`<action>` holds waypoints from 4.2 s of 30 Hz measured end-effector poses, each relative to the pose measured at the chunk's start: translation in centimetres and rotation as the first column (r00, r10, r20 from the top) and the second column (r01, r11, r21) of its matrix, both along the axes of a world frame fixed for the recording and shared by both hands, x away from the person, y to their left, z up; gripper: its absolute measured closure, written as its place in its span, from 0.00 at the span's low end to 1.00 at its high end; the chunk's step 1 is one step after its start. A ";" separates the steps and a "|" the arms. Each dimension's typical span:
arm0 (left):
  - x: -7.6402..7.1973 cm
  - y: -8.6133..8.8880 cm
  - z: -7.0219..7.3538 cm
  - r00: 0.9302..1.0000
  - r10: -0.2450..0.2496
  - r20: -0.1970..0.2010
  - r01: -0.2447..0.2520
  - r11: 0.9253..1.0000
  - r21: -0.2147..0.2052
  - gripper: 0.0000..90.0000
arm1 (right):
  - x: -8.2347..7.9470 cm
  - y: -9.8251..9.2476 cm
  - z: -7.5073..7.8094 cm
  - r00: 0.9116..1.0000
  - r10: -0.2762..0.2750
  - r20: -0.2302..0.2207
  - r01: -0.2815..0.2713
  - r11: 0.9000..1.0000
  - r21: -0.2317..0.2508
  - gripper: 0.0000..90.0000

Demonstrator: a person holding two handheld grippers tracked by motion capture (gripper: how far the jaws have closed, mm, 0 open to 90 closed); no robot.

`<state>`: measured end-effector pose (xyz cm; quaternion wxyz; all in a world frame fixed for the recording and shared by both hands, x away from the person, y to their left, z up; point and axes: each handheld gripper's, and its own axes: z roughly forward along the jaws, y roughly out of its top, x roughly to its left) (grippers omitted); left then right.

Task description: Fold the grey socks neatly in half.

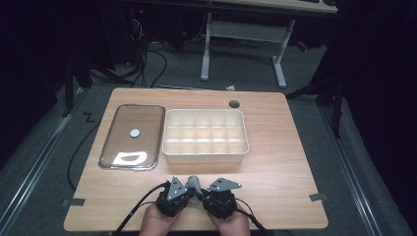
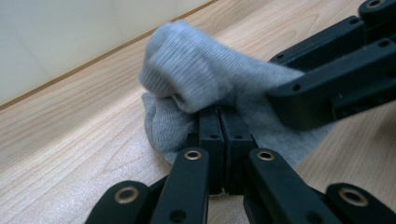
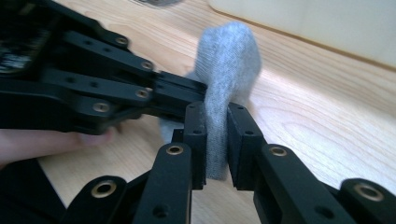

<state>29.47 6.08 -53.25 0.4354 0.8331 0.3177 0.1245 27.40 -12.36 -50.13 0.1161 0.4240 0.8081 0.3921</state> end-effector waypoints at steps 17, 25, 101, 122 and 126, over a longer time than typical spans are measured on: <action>0.3 0.1 0.0 1.000 -0.003 -0.020 0.003 1.000 -0.013 0.99 | 0.9 -2.9 1.0 0.994 -0.094 0.048 0.095 0.995 -0.026 0.71; 0.1 0.0 0.0 1.000 -0.006 -0.004 0.006 1.000 -0.003 0.98 | 0.7 -1.5 -1.2 0.995 -0.096 0.023 0.097 0.990 -0.099 0.95; -0.3 -1.0 0.0 0.995 -0.092 -0.043 0.093 0.995 0.031 1.00 | 0.6 0.3 0.2 0.994 -0.066 0.084 0.077 0.988 -0.132 0.98; -0.1 0.2 0.2 0.994 -0.089 -0.069 0.092 0.995 0.035 0.94 | -0.1 0.8 -1.5 0.992 -0.048 0.119 0.067 0.984 -0.163 1.00; 0.2 1.5 1.0 0.997 -0.055 -0.059 0.053 0.998 -0.027 0.95 | -0.2 0.9 -1.6 0.990 -0.043 0.133 0.065 0.985 -0.163 1.00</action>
